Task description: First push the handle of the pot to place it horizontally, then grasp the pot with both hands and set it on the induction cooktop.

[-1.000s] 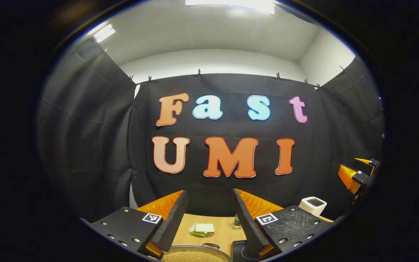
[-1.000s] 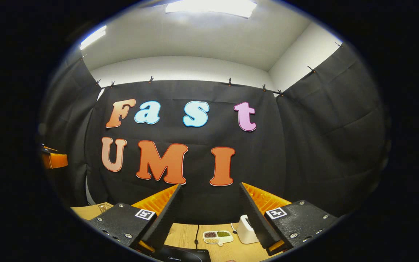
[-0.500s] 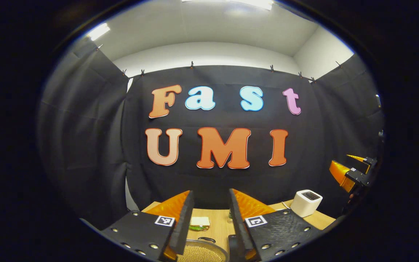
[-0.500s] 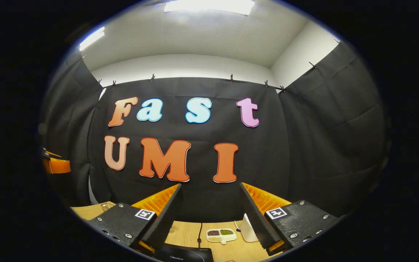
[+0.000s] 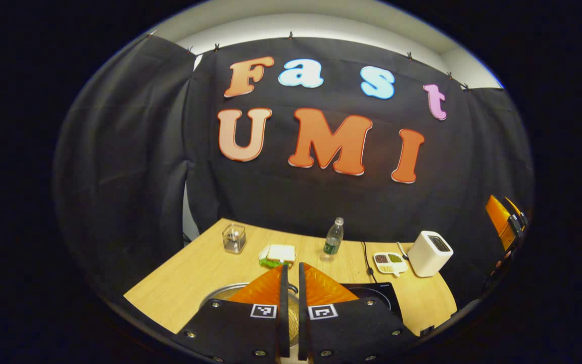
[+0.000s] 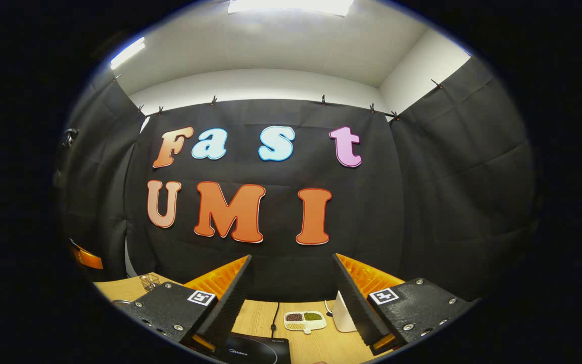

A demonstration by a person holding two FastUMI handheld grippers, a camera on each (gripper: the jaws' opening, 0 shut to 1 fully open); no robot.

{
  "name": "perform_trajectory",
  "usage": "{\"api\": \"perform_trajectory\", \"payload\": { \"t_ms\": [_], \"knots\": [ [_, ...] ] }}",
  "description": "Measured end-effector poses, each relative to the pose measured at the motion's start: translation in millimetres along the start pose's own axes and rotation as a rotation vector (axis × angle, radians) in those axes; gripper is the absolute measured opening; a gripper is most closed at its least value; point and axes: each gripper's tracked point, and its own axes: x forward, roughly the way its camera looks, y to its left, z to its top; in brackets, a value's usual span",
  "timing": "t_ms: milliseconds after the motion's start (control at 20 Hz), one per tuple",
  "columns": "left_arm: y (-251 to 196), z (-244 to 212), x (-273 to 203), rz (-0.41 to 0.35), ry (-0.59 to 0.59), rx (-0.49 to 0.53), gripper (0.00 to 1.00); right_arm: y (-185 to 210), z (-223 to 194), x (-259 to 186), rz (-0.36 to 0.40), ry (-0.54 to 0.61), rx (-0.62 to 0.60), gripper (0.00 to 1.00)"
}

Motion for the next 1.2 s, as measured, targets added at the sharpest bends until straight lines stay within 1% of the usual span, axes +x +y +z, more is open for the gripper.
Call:
{"api": "perform_trajectory", "payload": {
  "t_ms": [100, 250, 300, 350, 550, 700, 750, 900, 1200],
  "knots": [
    [8.1, -25.1, 3.4, 0.039, 0.087, -0.035, 0.04, -6.9, -5.3, -1.1, 0.004, 0.009, 0.004, 0.95],
    [22.9, -71.4, 2.7, 0.092, 0.23, -0.103, 0.02, -17.5, -10.3, -1.4, 0.001, 0.01, 0.008, 0.95],
    [29.4, -85.5, 0.0, 0.114, 0.277, -0.128, 0.02, -18.3, -13.6, -1.2, 0.003, 0.016, 0.012, 0.95],
    [35.6, -100.9, -4.8, 0.134, 0.329, -0.151, 0.04, -17.7, -16.1, -0.7, 0.01, 0.021, 0.017, 0.95],
    [51.9, -159.5, -9.9, 0.198, 0.494, -0.264, 0.02, -16.5, -19.5, 4.5, 0.021, 0.019, 0.016, 0.95],
    [65.0, -190.0, -12.7, 0.235, 0.596, -0.343, 0.02, -12.0, -29.6, 6.8, 0.024, 0.044, 0.037, 0.95],
    [67.8, -202.4, -14.3, 0.251, 0.635, -0.373, 0.05, -10.9, -31.1, 7.2, 0.027, 0.048, 0.037, 0.95],
    [75.2, -230.6, -20.1, 0.28, 0.728, -0.472, 0.02, -11.6, -38.6, 10.0, 0.026, 0.061, 0.026, 0.95],
    [84.1, -277.2, -29.6, 0.348, 0.874, -0.634, 0.02, -14.1, -40.5, 16.5, 0.024, 0.063, 0.009, 0.95]
  ]
}}
